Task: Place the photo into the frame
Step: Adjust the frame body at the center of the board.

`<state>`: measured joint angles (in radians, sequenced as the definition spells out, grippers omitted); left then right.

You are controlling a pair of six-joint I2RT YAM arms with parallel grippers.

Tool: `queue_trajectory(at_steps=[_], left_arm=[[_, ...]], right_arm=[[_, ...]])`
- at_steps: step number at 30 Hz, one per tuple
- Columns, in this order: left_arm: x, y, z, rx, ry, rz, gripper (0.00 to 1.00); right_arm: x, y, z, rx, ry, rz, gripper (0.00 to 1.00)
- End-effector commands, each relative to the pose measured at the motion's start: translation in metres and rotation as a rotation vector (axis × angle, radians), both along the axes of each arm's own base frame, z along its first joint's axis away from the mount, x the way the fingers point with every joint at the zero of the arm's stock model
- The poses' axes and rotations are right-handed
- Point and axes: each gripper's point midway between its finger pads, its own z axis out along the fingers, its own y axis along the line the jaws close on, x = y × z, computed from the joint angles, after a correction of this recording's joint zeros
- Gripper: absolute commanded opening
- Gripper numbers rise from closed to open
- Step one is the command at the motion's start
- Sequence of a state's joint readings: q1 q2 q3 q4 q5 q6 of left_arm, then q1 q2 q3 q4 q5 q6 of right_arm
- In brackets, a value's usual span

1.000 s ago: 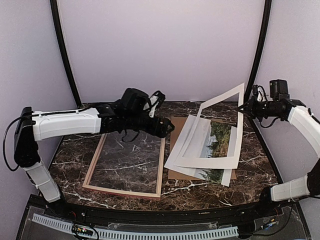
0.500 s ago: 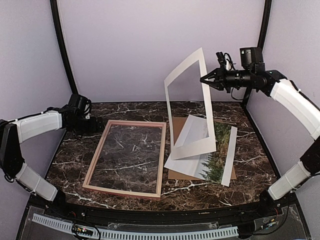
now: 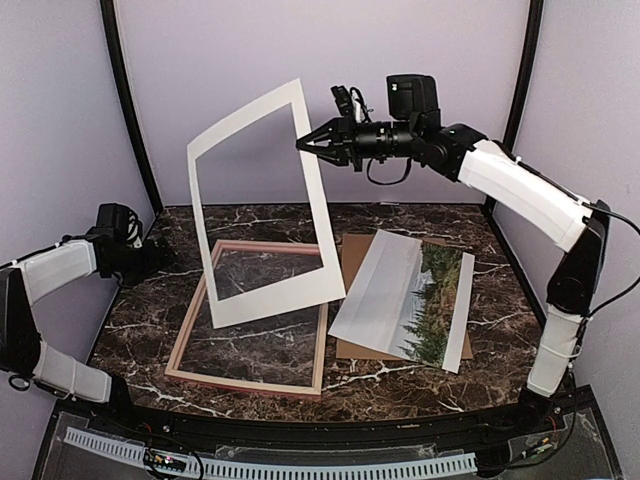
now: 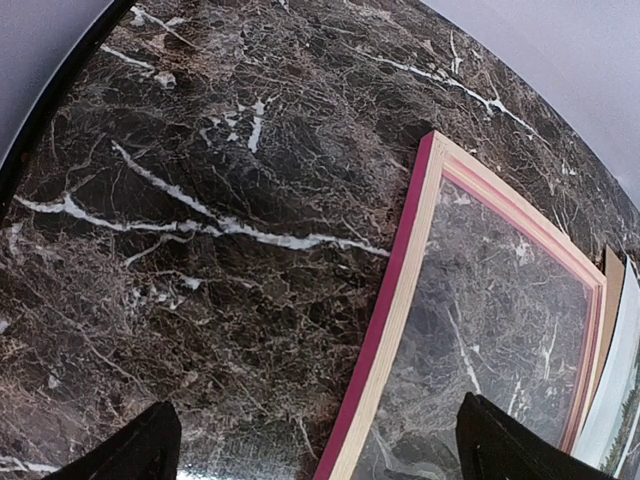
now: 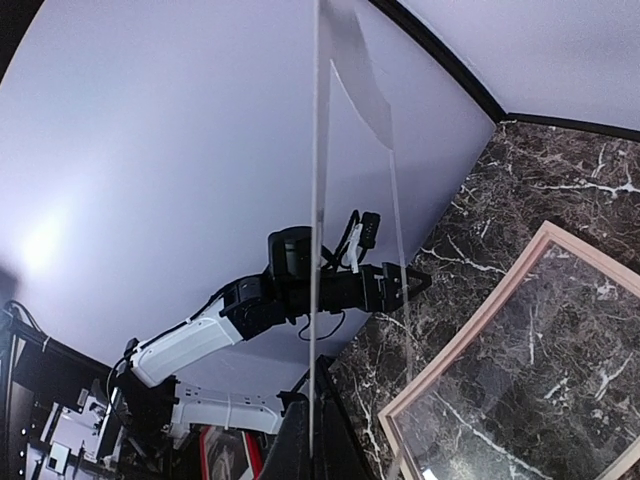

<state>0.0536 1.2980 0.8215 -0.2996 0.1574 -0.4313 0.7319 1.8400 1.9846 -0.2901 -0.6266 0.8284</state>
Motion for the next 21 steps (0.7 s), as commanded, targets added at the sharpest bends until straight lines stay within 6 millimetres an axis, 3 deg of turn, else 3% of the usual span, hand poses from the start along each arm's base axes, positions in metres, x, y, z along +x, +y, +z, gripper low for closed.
queue_trajectory(at_steps=[1,10,13,16,21], left_arm=[[0.001,0.001,0.012,-0.014,-0.051,0.020,0.99],[0.007,0.005,0.018,0.018,-0.061,0.018,0.98],[0.006,0.003,0.016,0.015,-0.057,0.004,0.97],[0.006,-0.004,0.011,0.006,-0.041,-0.018,0.96],[0.006,-0.037,-0.011,0.013,0.017,-0.105,0.96]], right_arm=[[0.019,0.005,-0.025,0.012,0.061,-0.053,0.00],[0.034,0.005,-0.192,-0.152,0.318,-0.154,0.00],[0.035,0.002,-0.236,-0.179,0.374,-0.181,0.00],[0.033,-0.002,-0.270,-0.209,0.427,-0.202,0.00],[0.030,-0.012,-0.303,-0.243,0.481,-0.255,0.00]])
